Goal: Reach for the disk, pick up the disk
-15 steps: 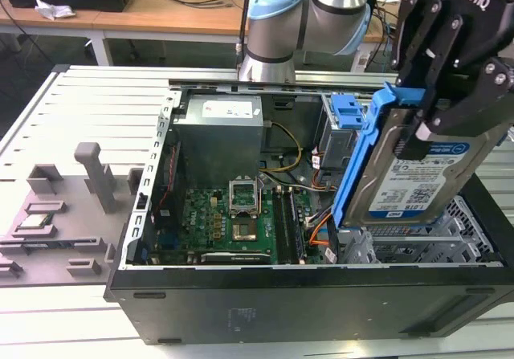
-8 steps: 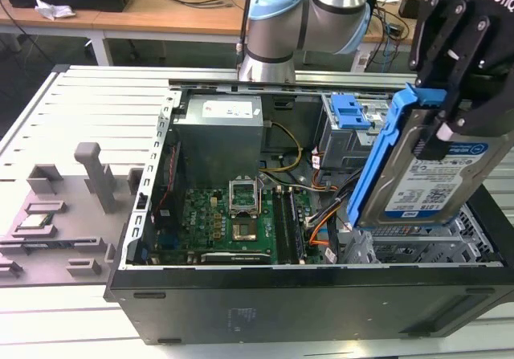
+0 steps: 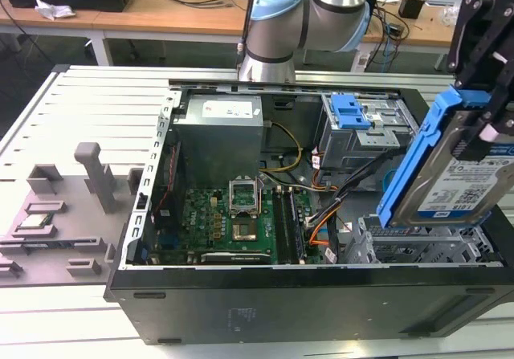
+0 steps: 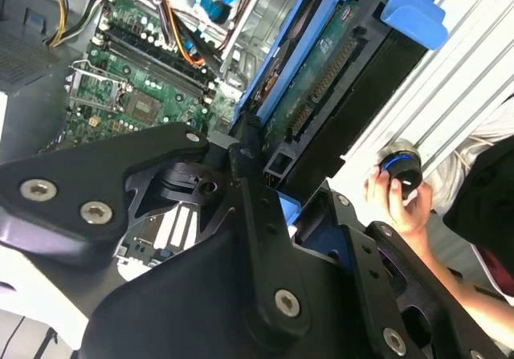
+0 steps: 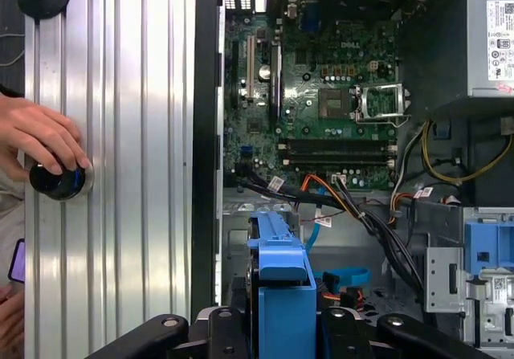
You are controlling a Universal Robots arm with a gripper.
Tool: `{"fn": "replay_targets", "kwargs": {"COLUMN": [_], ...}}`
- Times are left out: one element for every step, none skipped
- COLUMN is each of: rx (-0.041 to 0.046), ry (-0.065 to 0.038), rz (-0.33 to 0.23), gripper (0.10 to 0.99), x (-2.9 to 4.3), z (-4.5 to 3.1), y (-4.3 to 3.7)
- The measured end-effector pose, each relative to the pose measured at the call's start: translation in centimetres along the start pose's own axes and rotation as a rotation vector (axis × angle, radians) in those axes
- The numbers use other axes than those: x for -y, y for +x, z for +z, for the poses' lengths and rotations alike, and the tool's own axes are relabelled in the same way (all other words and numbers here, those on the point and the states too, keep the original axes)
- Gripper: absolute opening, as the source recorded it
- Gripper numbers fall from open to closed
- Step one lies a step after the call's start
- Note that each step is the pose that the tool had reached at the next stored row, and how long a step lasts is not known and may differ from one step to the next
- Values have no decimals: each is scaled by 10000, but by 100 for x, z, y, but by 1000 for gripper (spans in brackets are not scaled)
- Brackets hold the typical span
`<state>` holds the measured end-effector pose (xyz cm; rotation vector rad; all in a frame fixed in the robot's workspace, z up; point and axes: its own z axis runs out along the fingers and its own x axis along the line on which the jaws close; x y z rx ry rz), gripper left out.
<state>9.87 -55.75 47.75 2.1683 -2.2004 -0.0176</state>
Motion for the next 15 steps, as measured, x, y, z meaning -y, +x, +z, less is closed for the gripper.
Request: {"fn": "replay_targets", "kwargs": {"rx": [-4, -11, -15, -18, -24, -26, -26, -26, -25, -26, -26, -25, -25, -26, -26], "ry": [0, -1, -2, -2, -2, -2, -2, -3, -3, -3, -2, -3, -3, -2, -3], "rz": [-1, 0, 0, 1, 1, 1, 1, 2, 1, 1, 1, 1, 1, 1, 1], "gripper": [369, 369, 369, 369, 369, 369, 369, 369, 369, 369, 369, 369, 369, 369, 369], "x": [19, 51, 75, 91, 120, 134, 134, 134, 136, 139, 140, 143, 146, 147, 148], "z": [-1, -2, -3, -4, -4, -4, -4, -4, -4, -4, -4, -4, -5, -5, -5], "y": [0, -1, -1, -1, -2, -3, -2, -2, -2, -2, -2, -2, -2, -2, -2]}}
